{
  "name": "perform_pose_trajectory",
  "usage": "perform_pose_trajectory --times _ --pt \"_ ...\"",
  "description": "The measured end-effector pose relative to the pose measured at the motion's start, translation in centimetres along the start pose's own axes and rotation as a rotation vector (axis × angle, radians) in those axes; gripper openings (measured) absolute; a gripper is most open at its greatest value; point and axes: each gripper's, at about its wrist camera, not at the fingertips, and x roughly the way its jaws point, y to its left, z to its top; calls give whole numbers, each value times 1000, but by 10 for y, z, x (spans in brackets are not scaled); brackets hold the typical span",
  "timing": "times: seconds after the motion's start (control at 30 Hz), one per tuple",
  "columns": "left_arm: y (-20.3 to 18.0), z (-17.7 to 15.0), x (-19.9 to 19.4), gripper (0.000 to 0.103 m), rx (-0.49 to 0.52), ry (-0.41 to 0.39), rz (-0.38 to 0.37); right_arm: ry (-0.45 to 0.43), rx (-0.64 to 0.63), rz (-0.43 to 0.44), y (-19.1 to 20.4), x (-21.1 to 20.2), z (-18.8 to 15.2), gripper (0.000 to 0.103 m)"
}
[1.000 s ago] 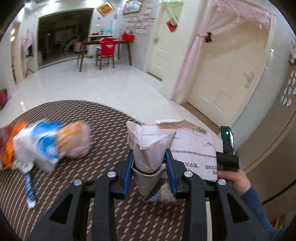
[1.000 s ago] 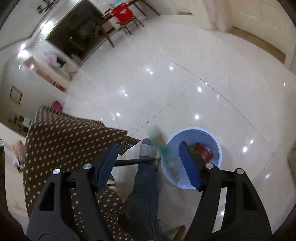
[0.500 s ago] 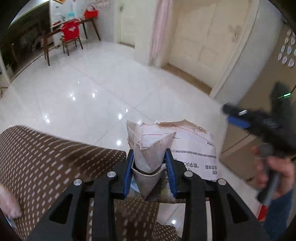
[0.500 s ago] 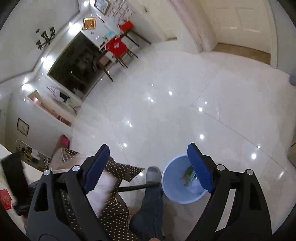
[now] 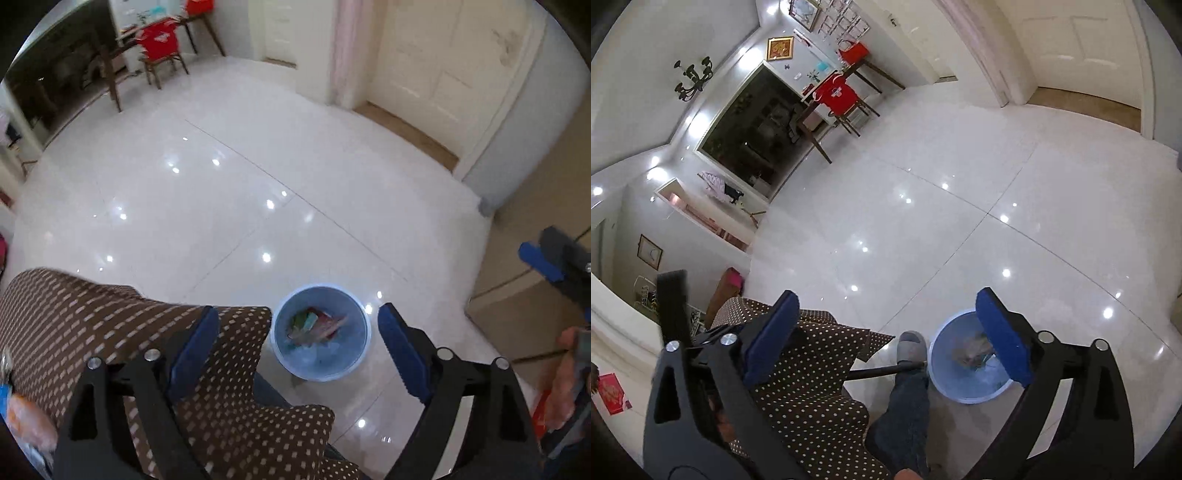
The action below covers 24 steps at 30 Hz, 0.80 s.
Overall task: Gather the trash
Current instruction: 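Carry both items to the blue bucket and open both tools over it, then move both open tools back over the table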
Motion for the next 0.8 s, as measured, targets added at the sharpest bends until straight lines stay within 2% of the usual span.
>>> perform_pose_trajectory --times 0.23,0.5,0.67,0.8 --pt "9 -33 -69 90 -46 -163 34 -2 -79 -29 38 -1 -2 97" --pt "13 -73 -151 93 -74 -349 -16 -124 -169 -57 104 -43 -26 97" --pt "19 -95 -184 93 -64 -408 -38 -174 -234 -53 140 -67 -47 97" --pt "31 -115 -202 93 -82 -432 -19 -137 -288 -42 171 -65 -54 97"
